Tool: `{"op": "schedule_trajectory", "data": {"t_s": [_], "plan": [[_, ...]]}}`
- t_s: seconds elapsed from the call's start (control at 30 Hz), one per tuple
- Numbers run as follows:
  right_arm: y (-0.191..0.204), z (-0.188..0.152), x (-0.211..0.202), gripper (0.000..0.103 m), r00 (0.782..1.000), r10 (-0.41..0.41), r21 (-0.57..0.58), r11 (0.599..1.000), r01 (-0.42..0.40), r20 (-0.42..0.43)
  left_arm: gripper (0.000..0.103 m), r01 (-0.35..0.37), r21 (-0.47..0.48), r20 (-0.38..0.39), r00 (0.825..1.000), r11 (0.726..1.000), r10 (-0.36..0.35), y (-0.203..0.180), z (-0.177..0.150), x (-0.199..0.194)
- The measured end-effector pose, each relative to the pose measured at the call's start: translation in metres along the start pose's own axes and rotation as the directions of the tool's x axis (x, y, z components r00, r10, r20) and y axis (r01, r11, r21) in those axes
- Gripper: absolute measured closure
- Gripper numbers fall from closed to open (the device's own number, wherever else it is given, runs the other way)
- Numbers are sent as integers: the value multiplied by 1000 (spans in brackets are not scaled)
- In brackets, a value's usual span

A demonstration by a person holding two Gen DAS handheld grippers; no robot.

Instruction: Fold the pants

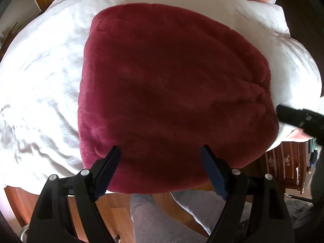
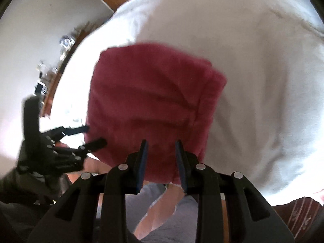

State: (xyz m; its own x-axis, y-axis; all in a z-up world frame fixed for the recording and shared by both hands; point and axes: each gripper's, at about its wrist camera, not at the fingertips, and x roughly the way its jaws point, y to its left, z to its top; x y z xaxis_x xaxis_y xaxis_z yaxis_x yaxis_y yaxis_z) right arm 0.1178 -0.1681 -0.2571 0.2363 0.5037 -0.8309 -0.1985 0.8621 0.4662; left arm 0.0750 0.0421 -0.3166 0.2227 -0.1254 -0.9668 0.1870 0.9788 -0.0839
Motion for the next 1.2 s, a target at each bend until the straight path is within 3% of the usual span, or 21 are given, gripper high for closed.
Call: {"op": "schedule_trajectory", "data": {"t_s": [0.33,0.6,0.73,0.87,1.2], "plan": [[-14,-6,58,74,996,-54,-8,999,54,-70,23,-29,16,-22,999,999,29,-9,3,14],[-13,-4,61,75,996,-48,-9,999,47,-79,23,-42,16,-20,999,999,42,-12,11,11],[-4,-1,48,74,997,-51,-41,998,49,-57,23,-53,22,1,999,998,53,-16,15,4],[5,5,31,59,998,-60,-56,997,61,5,23,-70,41,20,997,997,69,-20,25,-2],[-3,28,15,59,989,-113,11,994,113,96,23,-93,91,87,993,992,85,-21,76,-7]]}}
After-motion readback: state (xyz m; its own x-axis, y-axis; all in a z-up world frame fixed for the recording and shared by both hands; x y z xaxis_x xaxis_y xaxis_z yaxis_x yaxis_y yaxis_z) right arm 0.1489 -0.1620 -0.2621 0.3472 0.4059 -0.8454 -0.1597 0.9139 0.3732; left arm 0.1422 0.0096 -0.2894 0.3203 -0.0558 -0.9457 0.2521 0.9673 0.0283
